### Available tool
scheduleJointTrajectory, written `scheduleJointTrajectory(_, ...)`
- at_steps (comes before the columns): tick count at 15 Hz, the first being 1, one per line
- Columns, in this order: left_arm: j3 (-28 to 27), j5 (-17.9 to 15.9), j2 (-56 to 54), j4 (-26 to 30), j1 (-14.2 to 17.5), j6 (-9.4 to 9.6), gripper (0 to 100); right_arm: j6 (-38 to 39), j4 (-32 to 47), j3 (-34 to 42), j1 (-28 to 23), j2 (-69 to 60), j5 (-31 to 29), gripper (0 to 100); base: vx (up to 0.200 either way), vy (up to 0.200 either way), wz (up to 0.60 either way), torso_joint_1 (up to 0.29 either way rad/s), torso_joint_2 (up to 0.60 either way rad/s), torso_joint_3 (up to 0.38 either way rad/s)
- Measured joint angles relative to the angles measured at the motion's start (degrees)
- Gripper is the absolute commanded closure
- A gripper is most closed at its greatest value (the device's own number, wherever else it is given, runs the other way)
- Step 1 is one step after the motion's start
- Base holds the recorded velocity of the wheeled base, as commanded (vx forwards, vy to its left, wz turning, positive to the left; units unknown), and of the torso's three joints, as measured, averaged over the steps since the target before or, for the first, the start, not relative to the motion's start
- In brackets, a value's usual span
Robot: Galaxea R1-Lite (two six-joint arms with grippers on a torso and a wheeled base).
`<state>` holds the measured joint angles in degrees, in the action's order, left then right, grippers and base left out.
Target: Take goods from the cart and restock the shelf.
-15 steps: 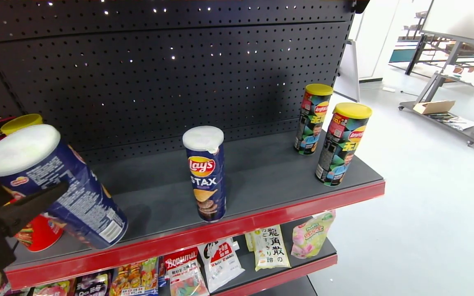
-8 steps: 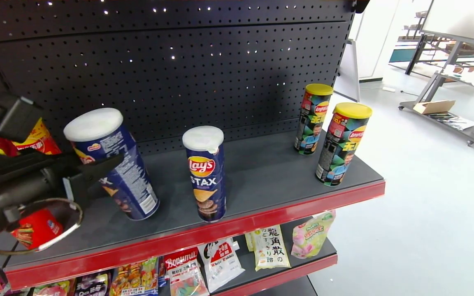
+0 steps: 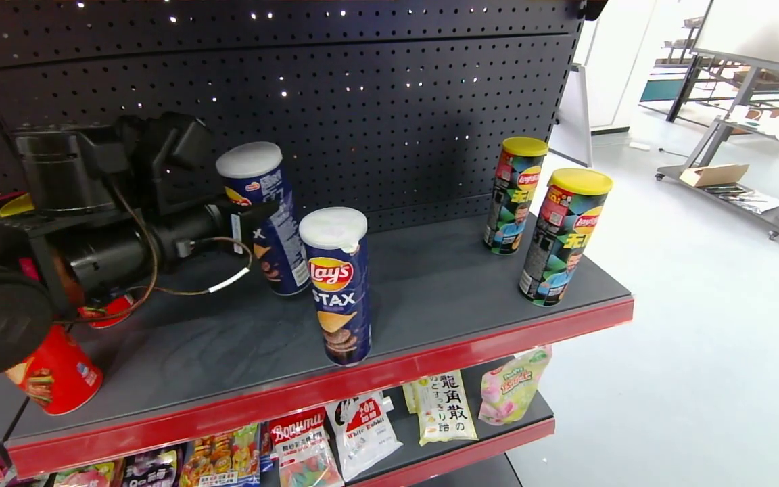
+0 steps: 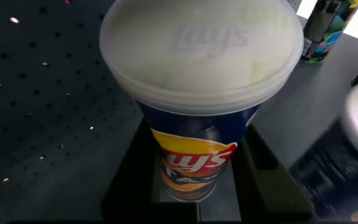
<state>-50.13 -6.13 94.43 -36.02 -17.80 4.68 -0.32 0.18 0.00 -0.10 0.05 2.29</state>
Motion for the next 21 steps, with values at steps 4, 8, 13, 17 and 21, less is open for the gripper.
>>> scheduleJointTrajectory(4,-4.3,0.1,6.9,-1.9,-0.6,-0.09,100,0.0,0.0,0.0,0.0,0.0,0.0,0,0.000,0.000,0.00,0.000,0.00,0.000)
scheduleJointTrajectory(8,-7.8,0.1,11.1,-2.5,-1.1,-0.30,100,0.0,0.0,0.0,0.0,0.0,0.0,0,0.000,0.000,0.00,0.000,0.00,0.000)
scheduleJointTrajectory(13,-11.0,0.1,14.4,-2.5,-1.9,-0.44,100,0.0,0.0,0.0,0.0,0.0,0.0,0,0.000,0.000,0.00,0.000,0.00,0.000)
scheduleJointTrajectory(17,-12.3,-0.3,16.1,-2.5,-3.0,-0.78,100,0.0,0.0,0.0,0.0,0.0,0.0,0,0.000,0.000,0.00,0.000,0.00,0.000)
scheduleJointTrajectory(21,-13.4,0.0,17.3,-2.5,-3.5,-0.83,100,0.0,0.0,0.0,0.0,0.0,0.0,0,0.000,0.000,0.00,0.000,0.00,0.000)
